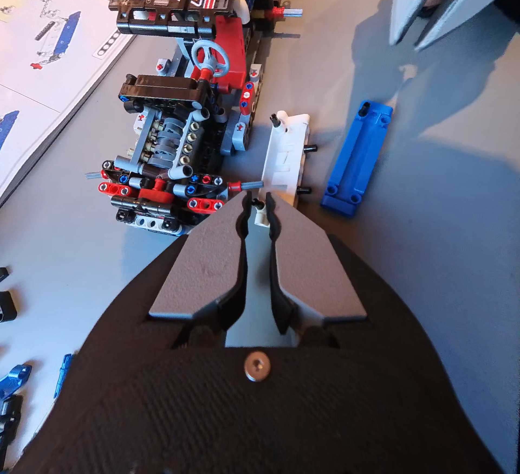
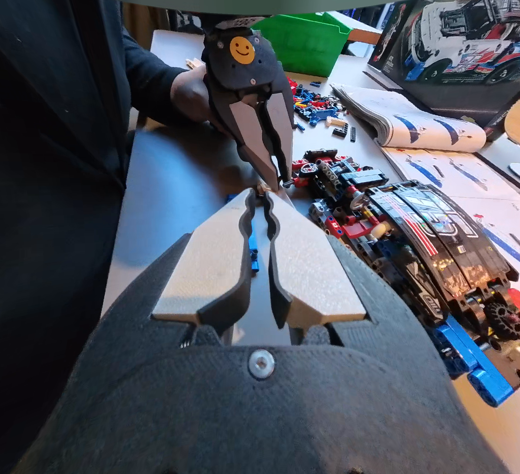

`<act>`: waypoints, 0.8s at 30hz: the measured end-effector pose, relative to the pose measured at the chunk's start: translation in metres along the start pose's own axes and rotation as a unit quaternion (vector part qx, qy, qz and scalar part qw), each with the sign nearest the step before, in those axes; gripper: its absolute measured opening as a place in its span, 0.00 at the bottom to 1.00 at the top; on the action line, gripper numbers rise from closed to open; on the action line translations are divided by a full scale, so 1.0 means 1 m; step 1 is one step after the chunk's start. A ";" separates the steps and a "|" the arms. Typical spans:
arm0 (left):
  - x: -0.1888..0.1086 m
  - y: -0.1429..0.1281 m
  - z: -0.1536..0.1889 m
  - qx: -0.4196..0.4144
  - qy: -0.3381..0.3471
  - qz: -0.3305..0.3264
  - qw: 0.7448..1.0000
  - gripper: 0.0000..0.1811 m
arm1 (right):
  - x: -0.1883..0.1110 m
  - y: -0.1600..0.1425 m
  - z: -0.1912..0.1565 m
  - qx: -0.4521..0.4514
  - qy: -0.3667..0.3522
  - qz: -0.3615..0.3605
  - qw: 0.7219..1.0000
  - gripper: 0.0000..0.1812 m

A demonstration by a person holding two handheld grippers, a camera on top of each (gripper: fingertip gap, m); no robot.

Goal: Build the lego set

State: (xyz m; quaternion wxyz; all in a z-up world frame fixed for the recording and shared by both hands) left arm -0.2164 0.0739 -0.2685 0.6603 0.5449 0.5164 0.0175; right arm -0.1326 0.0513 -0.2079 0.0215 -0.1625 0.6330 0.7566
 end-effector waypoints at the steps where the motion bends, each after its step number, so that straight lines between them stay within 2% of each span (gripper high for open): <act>1: 0.000 0.000 0.000 -0.001 -0.002 0.000 1.000 0.04 | 0.000 0.000 0.000 -0.001 0.000 0.000 1.000 0.02; 24: 0.001 0.001 0.003 -0.014 -0.032 0.001 0.999 0.03 | -0.013 0.003 0.019 0.028 -0.022 0.031 0.999 0.03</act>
Point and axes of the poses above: each gripper's, where its closed fingertips meet, x out along the fingers, y out of its top, z = x × y across the jaws, the point moved 1 cm from there along -x, back along the fingers, and after that the axes turned 2 degrees about y, right-handed, at the moved point
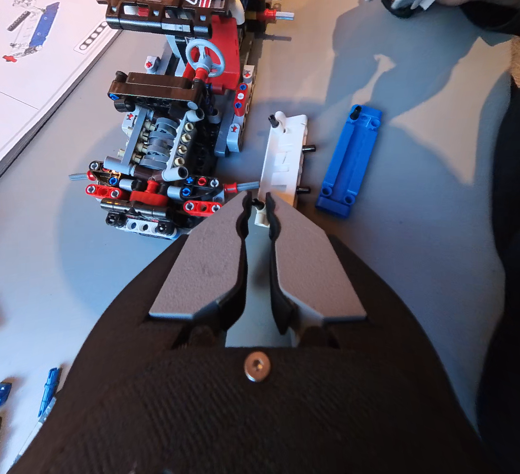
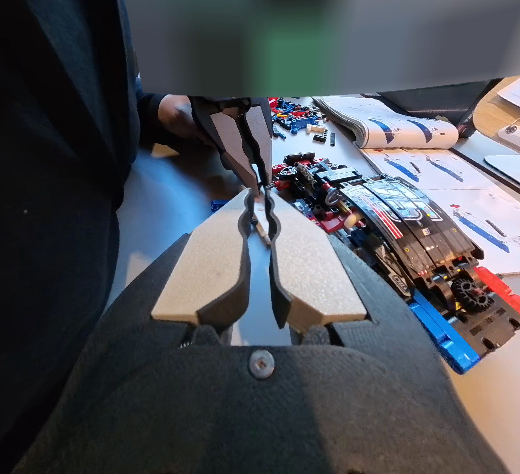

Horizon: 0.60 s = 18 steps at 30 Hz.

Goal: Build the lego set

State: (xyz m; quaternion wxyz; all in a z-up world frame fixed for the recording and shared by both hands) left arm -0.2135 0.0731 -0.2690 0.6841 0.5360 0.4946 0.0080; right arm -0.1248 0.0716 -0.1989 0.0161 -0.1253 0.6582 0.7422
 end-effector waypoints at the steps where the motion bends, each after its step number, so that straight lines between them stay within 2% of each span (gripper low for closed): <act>1: 0.000 0.000 0.000 -0.001 -0.001 0.000 1.000 0.03 | 0.000 0.000 0.001 0.001 0.000 0.001 1.000 0.02; 18: 0.000 0.000 0.000 -0.008 -0.010 0.000 1.000 0.03 | -0.003 0.000 0.004 0.003 -0.007 0.003 1.000 0.02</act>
Point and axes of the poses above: each gripper's, where its closed fingertips meet, x out along the fingers, y out of its top, z = x × y across the jaws, the point moved 1 cm from there along -x, back along the fingers, and after that the axes turned 2 degrees about y, right-handed, at the moved point
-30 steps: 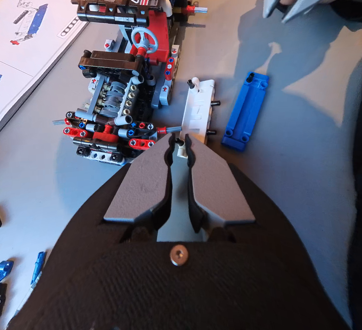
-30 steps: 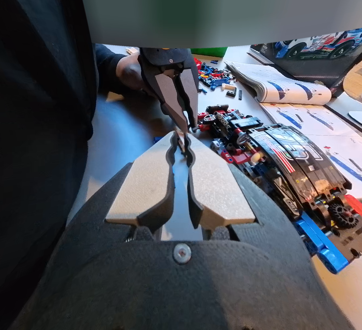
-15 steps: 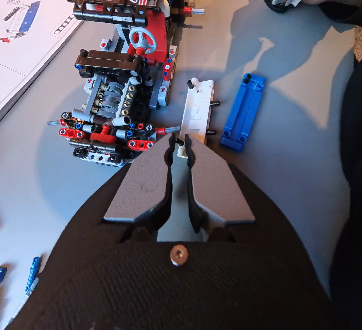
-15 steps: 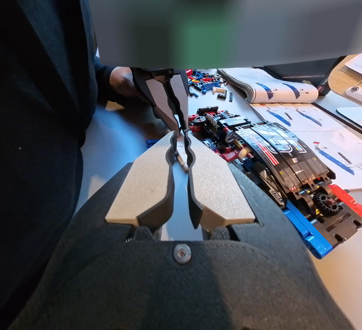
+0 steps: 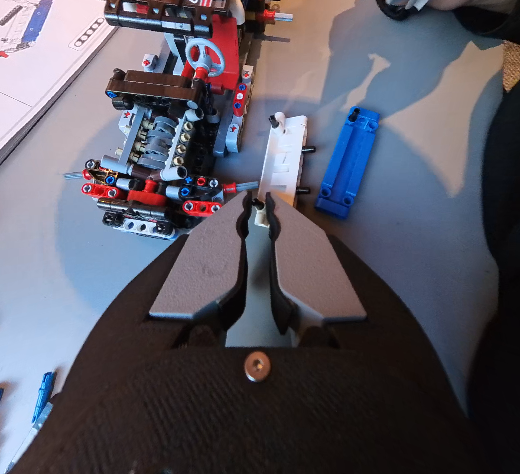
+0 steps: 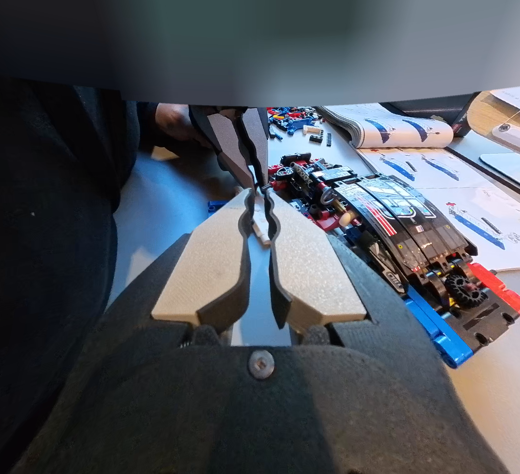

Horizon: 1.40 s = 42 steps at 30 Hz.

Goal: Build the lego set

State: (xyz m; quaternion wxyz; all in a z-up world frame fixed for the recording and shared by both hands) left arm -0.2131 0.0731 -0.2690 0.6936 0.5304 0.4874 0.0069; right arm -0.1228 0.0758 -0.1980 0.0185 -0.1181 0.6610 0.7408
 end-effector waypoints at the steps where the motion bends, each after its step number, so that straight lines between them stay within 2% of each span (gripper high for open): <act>1: 0.000 0.000 0.000 -0.002 -0.001 0.000 1.000 0.03 | -0.001 -0.001 0.002 0.000 -0.007 -0.002 1.000 0.02; 17: -0.001 0.001 -0.001 -0.001 0.005 0.004 1.000 0.03 | -0.001 -0.003 0.007 -0.001 -0.021 -0.011 1.000 0.02; 25: -0.001 0.001 0.001 0.009 0.009 0.006 1.000 0.03 | -0.002 -0.004 0.007 0.011 -0.010 -0.013 1.000 0.09; 27: -0.001 0.001 0.001 0.018 0.013 0.005 1.000 0.03 | -0.002 -0.009 -0.003 0.012 0.026 -0.030 0.999 0.17; 30: 0.000 0.002 0.002 0.029 0.020 0.004 0.999 0.03 | -0.006 -0.022 -0.010 0.006 0.050 -0.074 0.996 0.23; 36: 0.003 0.004 0.004 0.051 0.034 0.004 0.998 0.03 | 0.003 -0.056 -0.022 -0.035 0.069 -0.195 0.978 0.22; 42: 0.007 0.009 0.010 0.093 0.039 0.011 0.995 0.03 | 0.008 -0.071 -0.027 -0.064 0.071 -0.246 0.965 0.21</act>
Point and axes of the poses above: each gripper's, where its closed fingertips meet, x out along the fingers, y out of its top, z = x × y across the jaws, the point moved 1 cm from there along -x, back along the fingers, and after that the axes turned 2 degrees about y, right-handed, at the moved point
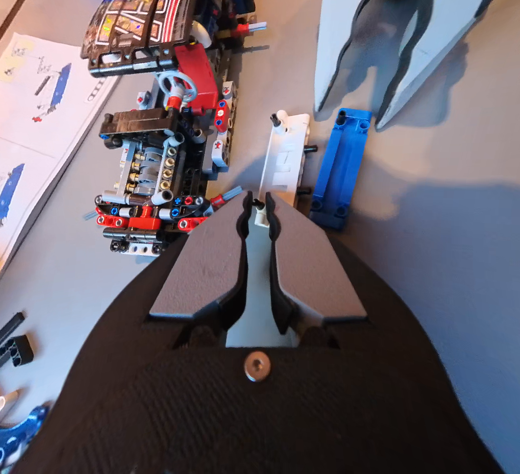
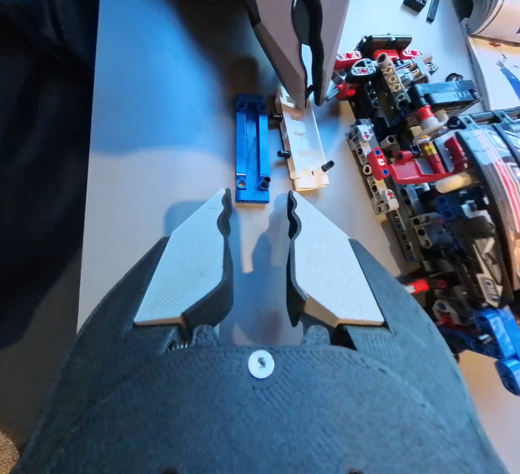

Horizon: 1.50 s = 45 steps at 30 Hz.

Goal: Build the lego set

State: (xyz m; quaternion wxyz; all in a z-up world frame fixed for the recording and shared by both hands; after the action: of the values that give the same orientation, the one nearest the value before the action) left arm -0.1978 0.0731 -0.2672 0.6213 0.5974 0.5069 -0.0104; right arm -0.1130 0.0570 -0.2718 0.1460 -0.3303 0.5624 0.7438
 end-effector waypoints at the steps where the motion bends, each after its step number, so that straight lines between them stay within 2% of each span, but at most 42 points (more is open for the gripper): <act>1: 0.000 0.001 0.001 0.009 0.000 0.003 1.000 0.03 | 0.000 0.000 0.000 -0.001 0.000 -0.001 1.000 0.20; 9: 0.000 0.003 0.002 0.042 0.011 0.012 0.999 0.03 | -0.002 0.002 0.007 0.001 -0.033 0.007 0.999 0.21; 14: -0.001 0.003 0.002 0.060 0.027 0.015 0.998 0.03 | -0.006 0.010 0.001 -0.036 -0.060 0.028 0.997 0.14; 33: -0.006 0.002 0.009 0.110 0.054 0.017 0.992 0.03 | 0.002 0.007 0.008 -0.016 -0.075 0.004 0.997 0.19; 38: -0.009 0.000 0.010 0.083 0.054 0.015 0.995 0.03 | -0.004 0.020 0.006 -0.026 -0.108 0.035 0.993 0.17; 41: -0.015 0.002 0.010 0.035 0.036 0.030 0.998 0.05 | -0.003 0.034 -0.003 -0.016 -0.092 0.052 0.994 0.18; 45: -0.025 0.004 0.004 0.018 0.034 0.042 0.998 0.09 | 0.007 0.039 -0.015 -0.041 -0.087 0.032 0.995 0.18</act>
State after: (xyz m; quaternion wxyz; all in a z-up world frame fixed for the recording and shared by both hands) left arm -0.2046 0.0564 -0.2494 0.5924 0.6294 0.5022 0.0271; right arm -0.1363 0.0294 -0.2497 0.1570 -0.2516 0.5271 0.7963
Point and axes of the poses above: each gripper's, where its closed fingertips meet, x out along the fingers, y out of its top, z = x × y across the jaws, the point moved 1 cm from there along -x, back along the fingers, and after that the axes turned 2 degrees about y, right-handed, at the moved point
